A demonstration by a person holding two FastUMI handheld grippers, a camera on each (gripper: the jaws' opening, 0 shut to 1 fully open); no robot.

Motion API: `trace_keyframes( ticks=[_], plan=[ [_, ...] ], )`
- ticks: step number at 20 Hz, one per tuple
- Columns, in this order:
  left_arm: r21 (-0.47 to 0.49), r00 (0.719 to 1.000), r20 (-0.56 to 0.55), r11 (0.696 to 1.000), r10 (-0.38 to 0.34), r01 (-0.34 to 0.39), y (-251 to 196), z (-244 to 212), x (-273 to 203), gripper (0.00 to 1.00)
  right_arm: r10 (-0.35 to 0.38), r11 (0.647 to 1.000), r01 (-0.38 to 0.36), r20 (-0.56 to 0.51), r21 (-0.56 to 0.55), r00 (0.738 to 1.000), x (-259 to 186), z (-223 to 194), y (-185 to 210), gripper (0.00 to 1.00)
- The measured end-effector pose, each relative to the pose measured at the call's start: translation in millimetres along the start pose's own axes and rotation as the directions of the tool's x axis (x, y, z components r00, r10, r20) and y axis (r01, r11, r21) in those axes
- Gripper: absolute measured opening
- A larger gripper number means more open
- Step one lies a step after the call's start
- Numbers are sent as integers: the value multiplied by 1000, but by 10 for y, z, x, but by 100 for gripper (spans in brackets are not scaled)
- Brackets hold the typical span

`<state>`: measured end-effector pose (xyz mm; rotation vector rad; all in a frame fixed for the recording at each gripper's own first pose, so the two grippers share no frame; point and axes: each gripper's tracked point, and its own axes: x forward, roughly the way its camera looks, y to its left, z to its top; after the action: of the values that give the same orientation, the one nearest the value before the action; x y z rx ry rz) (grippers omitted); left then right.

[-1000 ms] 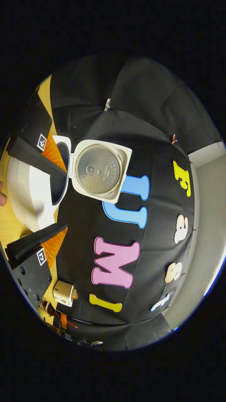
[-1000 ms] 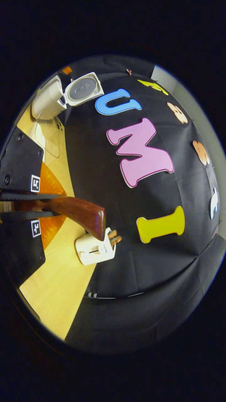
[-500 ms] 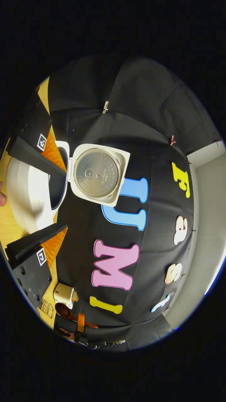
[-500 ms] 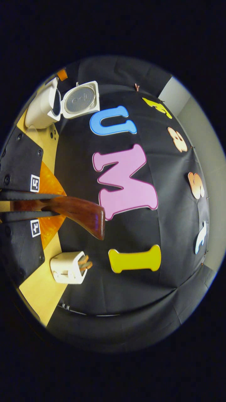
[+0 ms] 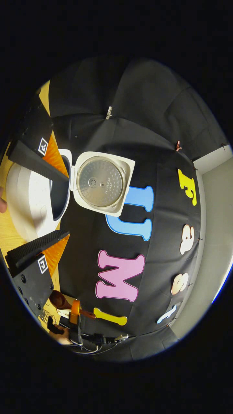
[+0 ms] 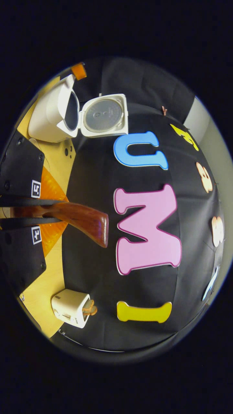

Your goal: Close the left gripper, press the button to open the rice cooker; take a wooden spoon from the chopstick holder with the right hand, scoop a spoonful of rice and pour it into the rice cooker, then put the wooden spoon back into the chopstick holder.

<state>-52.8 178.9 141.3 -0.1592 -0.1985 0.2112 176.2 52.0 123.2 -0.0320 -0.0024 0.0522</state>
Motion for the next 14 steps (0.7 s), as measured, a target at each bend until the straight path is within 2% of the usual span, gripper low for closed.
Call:
trace_keyframes(
  ticks=[5,8,11,14],
  plan=[
    [-10,1000,-2,1000,6,-6,53,-25,16,95,-37,972,20,-69,-232,997,216,-464,173,17],
    [-19,1000,1,1000,10,-10,80,-32,21,95,-65,947,22,-125,-321,990,330,-752,252,17],
    [-34,1000,-4,999,7,-7,72,-46,31,95,-52,962,3,-173,-273,984,406,-927,364,17],
    [-36,1000,-7,999,8,-8,78,-78,54,95,4,991,-31,-202,-130,979,432,-986,569,17]
  ],
)
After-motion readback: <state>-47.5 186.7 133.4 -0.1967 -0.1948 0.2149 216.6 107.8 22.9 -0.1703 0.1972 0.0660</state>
